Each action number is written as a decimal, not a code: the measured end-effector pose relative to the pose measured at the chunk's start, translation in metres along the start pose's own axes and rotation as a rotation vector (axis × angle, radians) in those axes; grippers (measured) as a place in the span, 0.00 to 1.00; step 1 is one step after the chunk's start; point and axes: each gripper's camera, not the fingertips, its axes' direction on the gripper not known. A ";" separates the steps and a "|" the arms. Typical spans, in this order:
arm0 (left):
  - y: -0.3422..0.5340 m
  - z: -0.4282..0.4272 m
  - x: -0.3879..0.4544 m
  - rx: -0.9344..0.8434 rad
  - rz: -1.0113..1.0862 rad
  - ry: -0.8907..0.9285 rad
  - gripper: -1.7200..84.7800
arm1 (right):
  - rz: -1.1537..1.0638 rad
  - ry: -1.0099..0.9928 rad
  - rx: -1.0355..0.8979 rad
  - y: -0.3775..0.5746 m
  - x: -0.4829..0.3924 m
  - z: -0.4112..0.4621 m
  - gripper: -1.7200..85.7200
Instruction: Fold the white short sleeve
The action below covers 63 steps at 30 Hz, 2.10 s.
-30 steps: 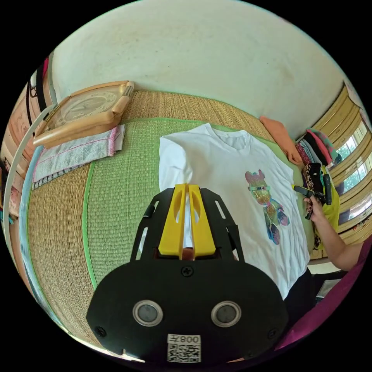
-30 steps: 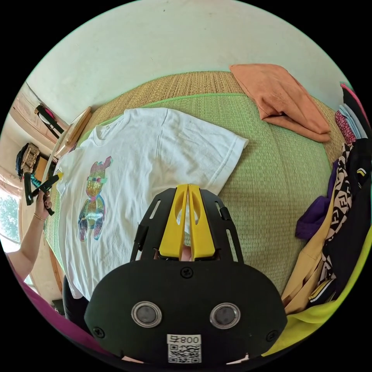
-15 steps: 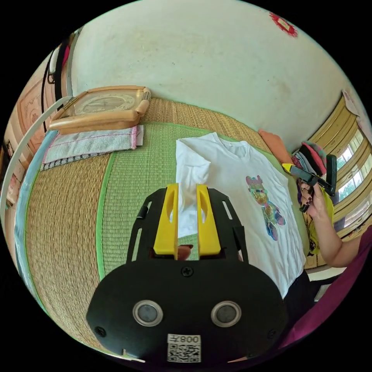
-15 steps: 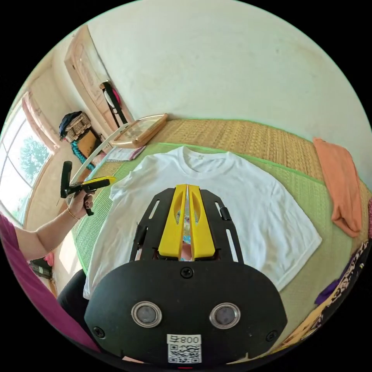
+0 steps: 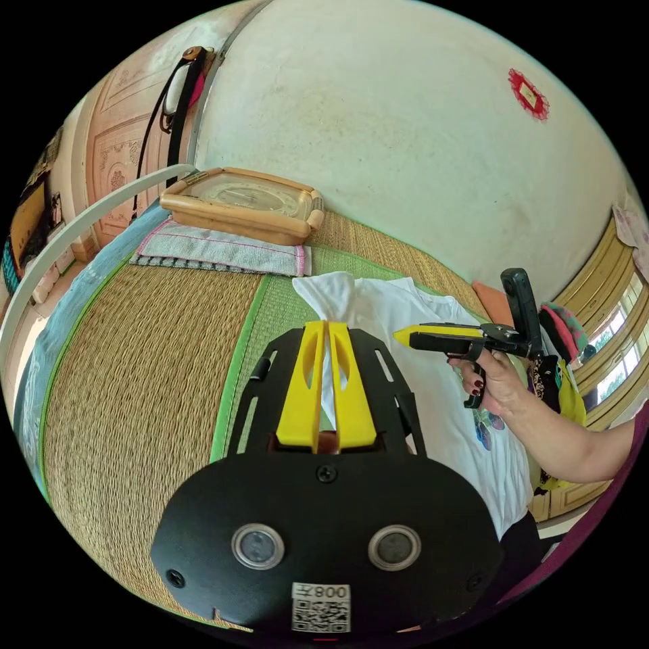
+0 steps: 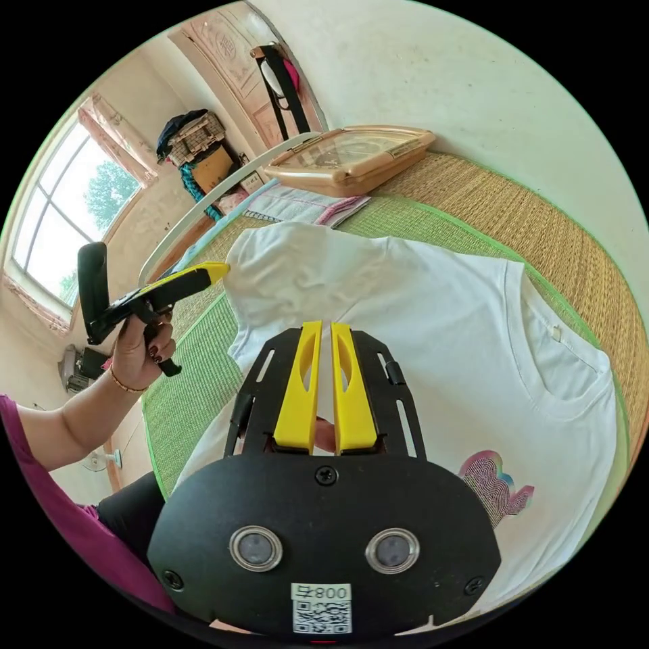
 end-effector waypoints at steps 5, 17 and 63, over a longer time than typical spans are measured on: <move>0.014 -0.012 -0.001 0.029 -0.002 0.020 0.04 | -0.041 0.070 -0.052 -0.035 -0.022 0.034 0.02; 0.013 0.000 0.008 -0.075 0.066 0.072 0.02 | 0.082 0.098 0.068 0.022 0.007 -0.035 0.01; 0.263 -0.058 0.079 -0.820 -0.057 0.404 0.05 | 0.923 -0.033 -0.024 0.638 0.059 -0.288 0.10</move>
